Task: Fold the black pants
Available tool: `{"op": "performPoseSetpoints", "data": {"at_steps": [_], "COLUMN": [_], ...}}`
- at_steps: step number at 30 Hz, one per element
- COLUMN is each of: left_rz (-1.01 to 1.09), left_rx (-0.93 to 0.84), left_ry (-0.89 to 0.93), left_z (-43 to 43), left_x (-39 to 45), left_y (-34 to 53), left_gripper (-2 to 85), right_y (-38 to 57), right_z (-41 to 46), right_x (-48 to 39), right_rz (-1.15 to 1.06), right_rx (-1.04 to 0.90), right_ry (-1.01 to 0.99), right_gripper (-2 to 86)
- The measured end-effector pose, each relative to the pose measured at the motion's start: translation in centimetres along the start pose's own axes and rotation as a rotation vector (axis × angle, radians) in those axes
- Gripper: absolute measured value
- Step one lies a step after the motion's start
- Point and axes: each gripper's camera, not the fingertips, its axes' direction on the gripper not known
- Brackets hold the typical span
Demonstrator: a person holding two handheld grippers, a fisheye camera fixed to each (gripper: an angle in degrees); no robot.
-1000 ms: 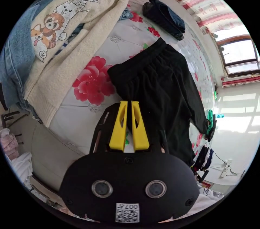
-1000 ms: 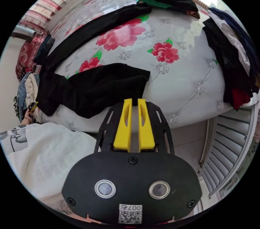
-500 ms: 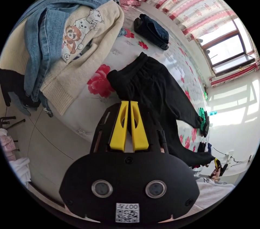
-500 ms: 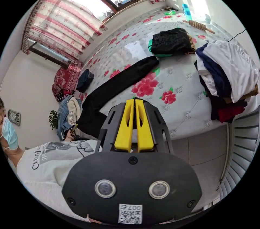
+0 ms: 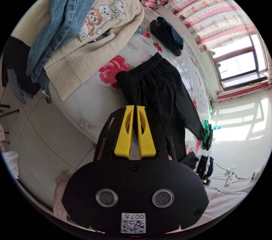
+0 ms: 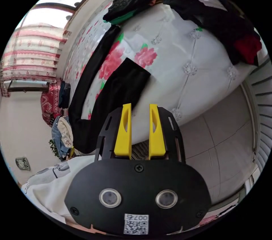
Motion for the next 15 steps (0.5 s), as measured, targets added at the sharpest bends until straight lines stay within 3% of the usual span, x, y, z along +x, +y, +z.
{"op": "performPoseSetpoints", "data": {"at_steps": [5, 10, 15], "left_rz": [-0.007, -0.046, -0.056], "left_rx": [0.029, -0.011, -0.022], "left_ry": [0.115, 0.125, 0.126], "left_z": [-0.3, 0.2, 0.3], "left_x": [-1.4, -3.1, -4.3], "left_y": [0.2, 0.4, 0.5], "left_gripper": [7.4, 11.4, 11.6], "right_y": [0.8, 0.0, -0.7], "right_z": [2.2, 3.3, 4.3], "right_x": [2.0, 1.0, 0.9], "right_rz": [0.025, 0.001, -0.004], "right_rx": [0.053, 0.004, -0.102], "right_ry": [-0.161, -0.004, -0.047], "right_gripper": [8.7, 7.9, 6.0]}}
